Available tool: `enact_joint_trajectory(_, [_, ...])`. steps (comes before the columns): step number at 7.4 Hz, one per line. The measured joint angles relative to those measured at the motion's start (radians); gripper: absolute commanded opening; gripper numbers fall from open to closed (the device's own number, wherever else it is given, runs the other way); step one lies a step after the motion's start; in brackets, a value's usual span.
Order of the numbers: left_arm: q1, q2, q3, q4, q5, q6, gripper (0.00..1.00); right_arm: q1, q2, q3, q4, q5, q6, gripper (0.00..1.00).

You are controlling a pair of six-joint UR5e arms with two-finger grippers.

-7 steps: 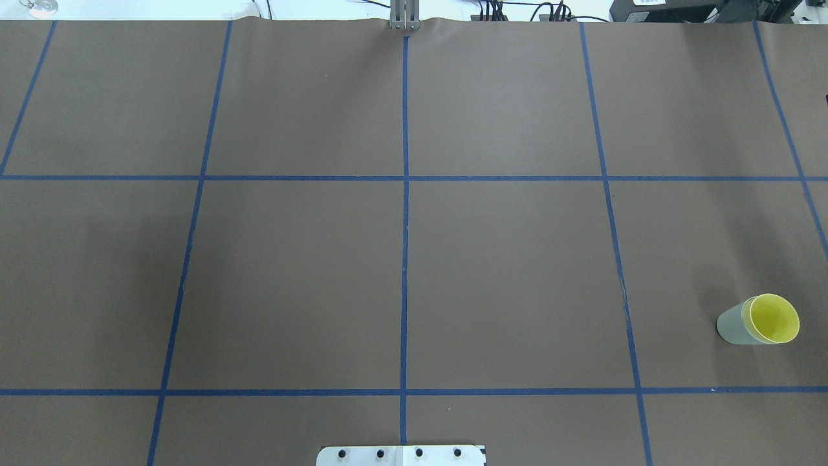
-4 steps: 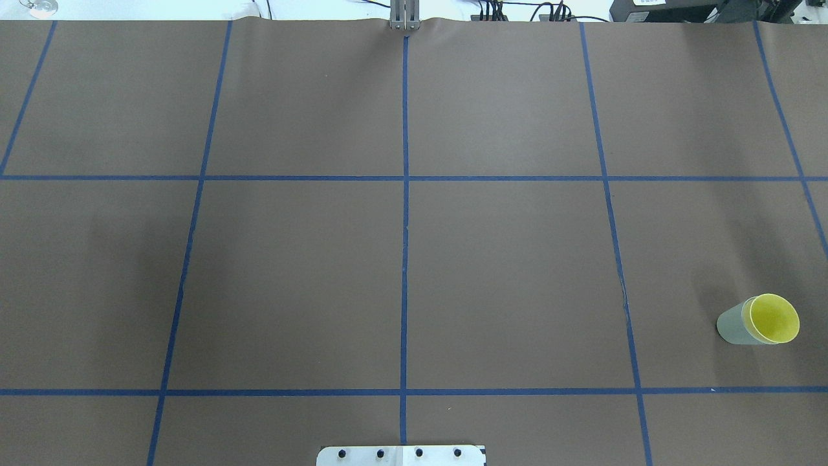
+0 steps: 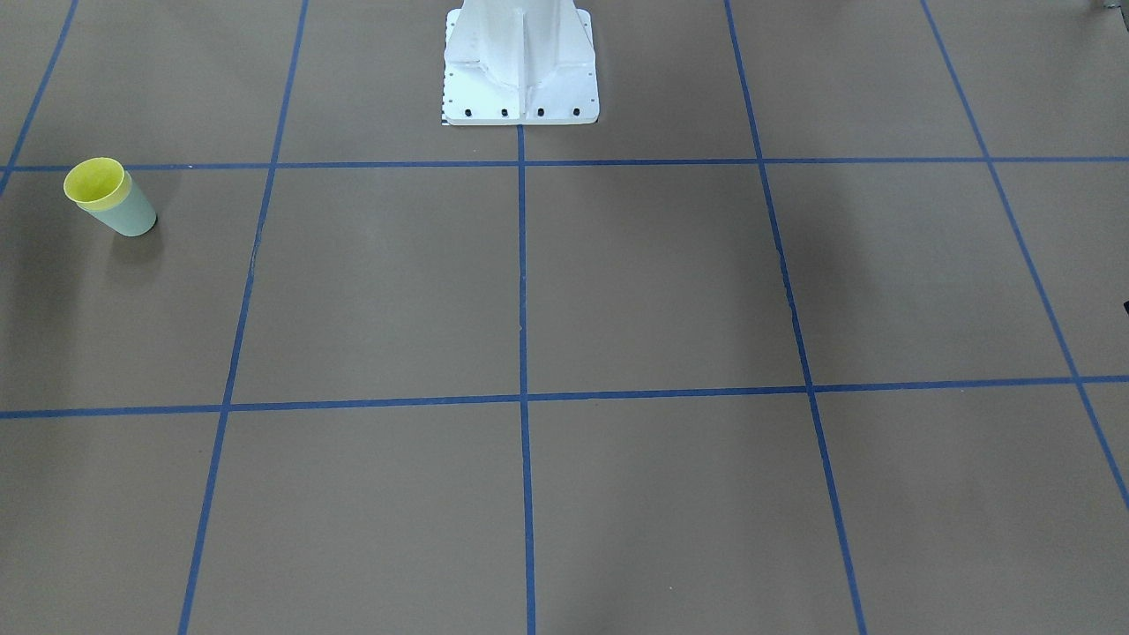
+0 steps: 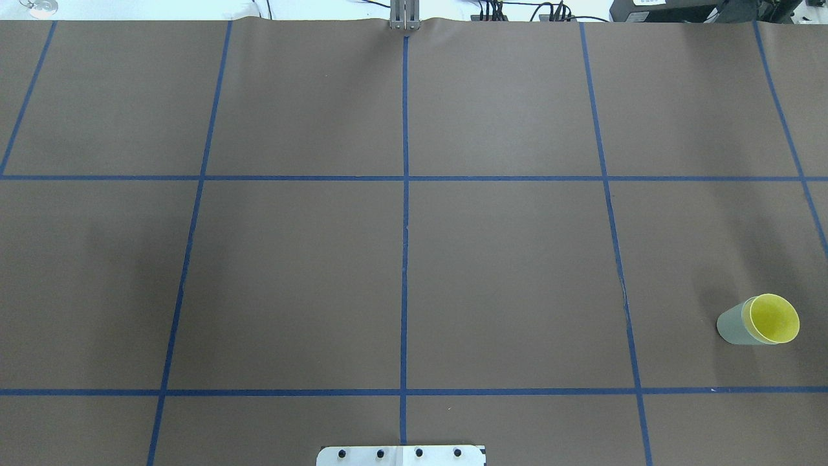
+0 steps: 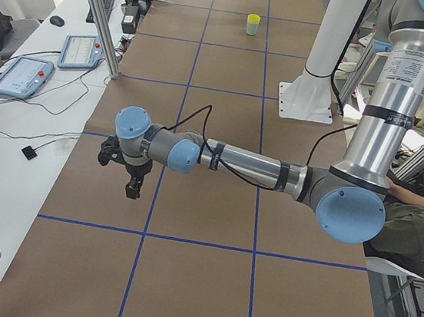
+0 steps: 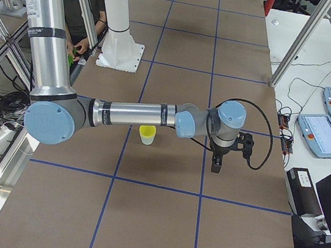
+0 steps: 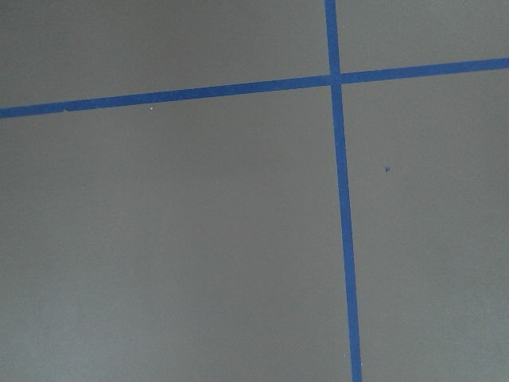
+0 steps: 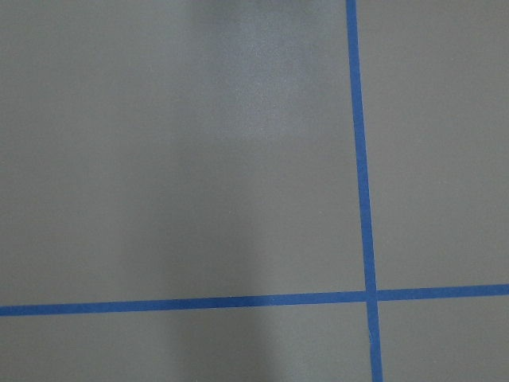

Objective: Transfer and stack yellow cup on green cup

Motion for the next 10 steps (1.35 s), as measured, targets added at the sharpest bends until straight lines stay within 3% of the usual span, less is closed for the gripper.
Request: enact_joint_trajectory(10, [0.006, 0.002, 0.000, -0.006, -0.002, 0.002, 1.00, -0.007, -0.036, -0.008, 0.006, 0.007, -0.045, 1.00])
